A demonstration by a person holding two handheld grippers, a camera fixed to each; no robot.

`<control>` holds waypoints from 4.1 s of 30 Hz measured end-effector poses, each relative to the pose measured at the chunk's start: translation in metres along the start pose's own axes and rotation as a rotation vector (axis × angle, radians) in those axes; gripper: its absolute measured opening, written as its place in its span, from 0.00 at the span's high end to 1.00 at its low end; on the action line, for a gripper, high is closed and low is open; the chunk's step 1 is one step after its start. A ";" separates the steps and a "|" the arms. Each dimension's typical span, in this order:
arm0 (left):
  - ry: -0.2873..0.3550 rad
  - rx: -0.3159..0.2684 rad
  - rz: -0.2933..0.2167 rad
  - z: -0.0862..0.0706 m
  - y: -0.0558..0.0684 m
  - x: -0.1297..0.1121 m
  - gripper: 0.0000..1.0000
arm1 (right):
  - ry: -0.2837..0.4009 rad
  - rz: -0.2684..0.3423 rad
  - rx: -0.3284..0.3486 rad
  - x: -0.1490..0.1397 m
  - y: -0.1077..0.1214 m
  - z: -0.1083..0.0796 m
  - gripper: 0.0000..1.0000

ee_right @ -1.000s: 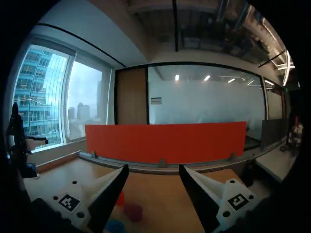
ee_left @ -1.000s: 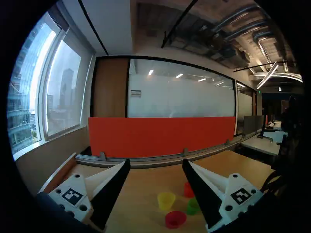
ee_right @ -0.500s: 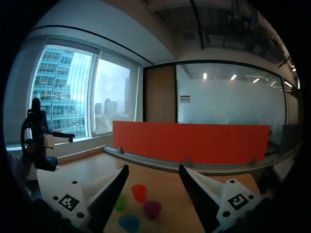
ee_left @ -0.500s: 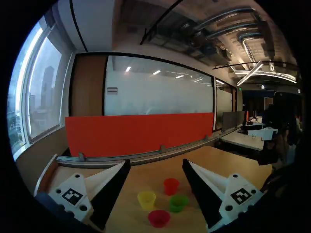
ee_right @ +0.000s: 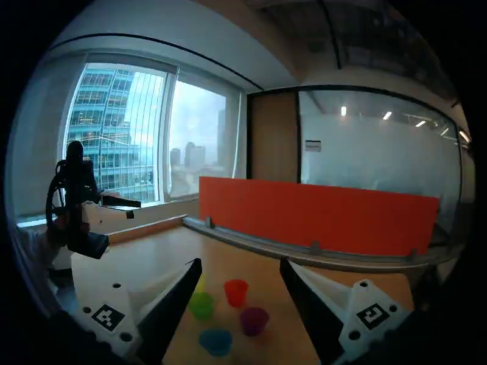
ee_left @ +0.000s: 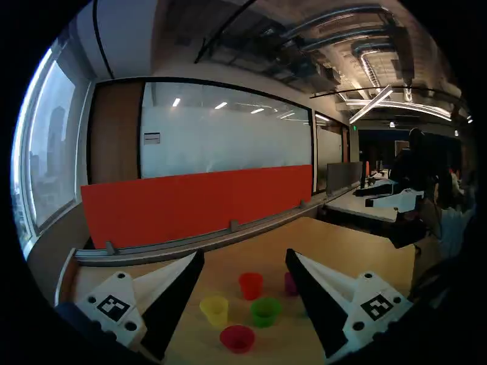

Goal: Pour water

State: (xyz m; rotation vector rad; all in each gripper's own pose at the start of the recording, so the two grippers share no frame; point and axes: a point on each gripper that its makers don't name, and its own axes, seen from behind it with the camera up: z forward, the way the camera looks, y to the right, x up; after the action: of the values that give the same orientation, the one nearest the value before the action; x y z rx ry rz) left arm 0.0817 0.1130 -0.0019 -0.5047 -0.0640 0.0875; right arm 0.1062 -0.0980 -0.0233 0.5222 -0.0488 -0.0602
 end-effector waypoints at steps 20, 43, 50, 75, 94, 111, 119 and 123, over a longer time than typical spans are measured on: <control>-0.104 -0.102 0.043 0.015 0.013 -0.034 0.00 | -0.118 -0.045 0.103 -0.032 -0.019 0.004 0.01; -0.231 -0.170 0.062 0.029 0.027 -0.095 0.00 | -0.246 -0.053 0.152 -0.096 -0.022 0.003 0.00; -0.264 -0.189 0.072 0.033 0.033 -0.111 0.00 | -0.275 -0.058 0.163 -0.111 -0.023 0.004 0.01; -0.367 -0.239 0.104 0.041 0.046 -0.159 0.00 | -0.375 -0.087 0.196 -0.168 -0.031 0.006 0.01; -0.455 -0.274 0.125 0.063 0.052 -0.197 0.00 | -0.410 -0.107 0.204 -0.187 -0.037 0.012 0.01; -0.553 -0.271 0.128 0.103 0.047 -0.238 0.00 | -0.405 -0.105 0.208 -0.188 -0.037 0.015 0.01; -0.571 -0.270 0.132 0.119 0.051 -0.249 0.00 | -0.404 -0.098 0.206 -0.188 -0.034 0.015 0.01; -0.583 -0.262 0.137 0.126 0.051 -0.255 0.00 | -0.403 -0.096 0.204 -0.189 -0.032 0.015 0.01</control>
State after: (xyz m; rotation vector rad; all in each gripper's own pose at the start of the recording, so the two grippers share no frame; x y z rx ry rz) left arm -0.1854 0.1924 0.0732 -0.7330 -0.6177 0.3623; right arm -0.0843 -0.1200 -0.0327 0.7102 -0.4270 -0.2559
